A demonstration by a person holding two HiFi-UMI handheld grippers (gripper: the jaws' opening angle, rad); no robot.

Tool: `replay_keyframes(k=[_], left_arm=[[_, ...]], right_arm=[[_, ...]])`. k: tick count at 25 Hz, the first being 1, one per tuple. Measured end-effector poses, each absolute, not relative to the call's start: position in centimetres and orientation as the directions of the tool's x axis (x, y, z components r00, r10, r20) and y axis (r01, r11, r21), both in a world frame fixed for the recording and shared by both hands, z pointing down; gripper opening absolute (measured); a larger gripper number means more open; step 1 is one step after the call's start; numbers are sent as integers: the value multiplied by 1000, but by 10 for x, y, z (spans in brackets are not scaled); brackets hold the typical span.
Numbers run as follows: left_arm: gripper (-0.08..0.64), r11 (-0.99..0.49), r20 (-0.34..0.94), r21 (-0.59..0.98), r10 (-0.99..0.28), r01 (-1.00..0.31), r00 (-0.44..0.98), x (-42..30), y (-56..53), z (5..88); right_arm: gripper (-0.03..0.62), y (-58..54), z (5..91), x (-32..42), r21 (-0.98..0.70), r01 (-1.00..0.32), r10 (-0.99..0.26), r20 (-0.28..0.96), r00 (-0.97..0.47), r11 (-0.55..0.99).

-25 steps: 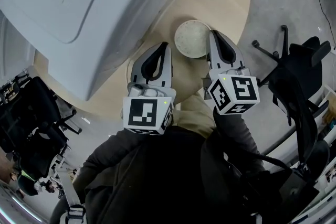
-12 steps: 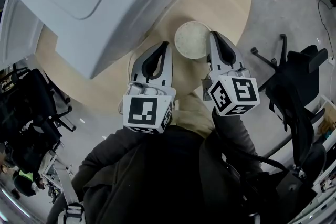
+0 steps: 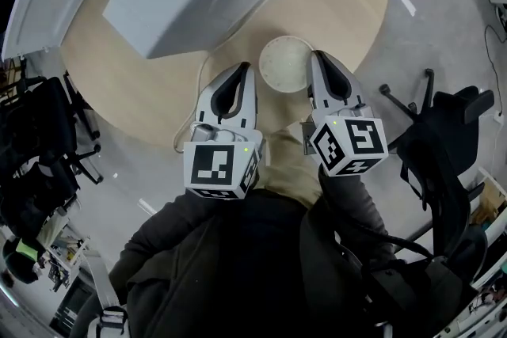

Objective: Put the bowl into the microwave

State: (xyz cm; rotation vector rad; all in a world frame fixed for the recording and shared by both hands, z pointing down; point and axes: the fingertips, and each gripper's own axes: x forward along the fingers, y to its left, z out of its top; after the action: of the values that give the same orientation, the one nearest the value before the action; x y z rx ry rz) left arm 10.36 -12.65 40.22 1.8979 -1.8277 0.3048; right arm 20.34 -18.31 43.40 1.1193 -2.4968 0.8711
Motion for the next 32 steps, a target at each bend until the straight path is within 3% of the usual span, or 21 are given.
replay_keyframes(k=[12,32], left_arm=[[9,109,466,169,-885,-979,-18,78,-62,394],[9,125,421,190,-906,-974,-34,-19,42,367]], right_arm=[[23,-123,426,161,-433,-656,-492,438,-752,618],[22,-28,386,67,-434,-629,-508,371,-777,645]])
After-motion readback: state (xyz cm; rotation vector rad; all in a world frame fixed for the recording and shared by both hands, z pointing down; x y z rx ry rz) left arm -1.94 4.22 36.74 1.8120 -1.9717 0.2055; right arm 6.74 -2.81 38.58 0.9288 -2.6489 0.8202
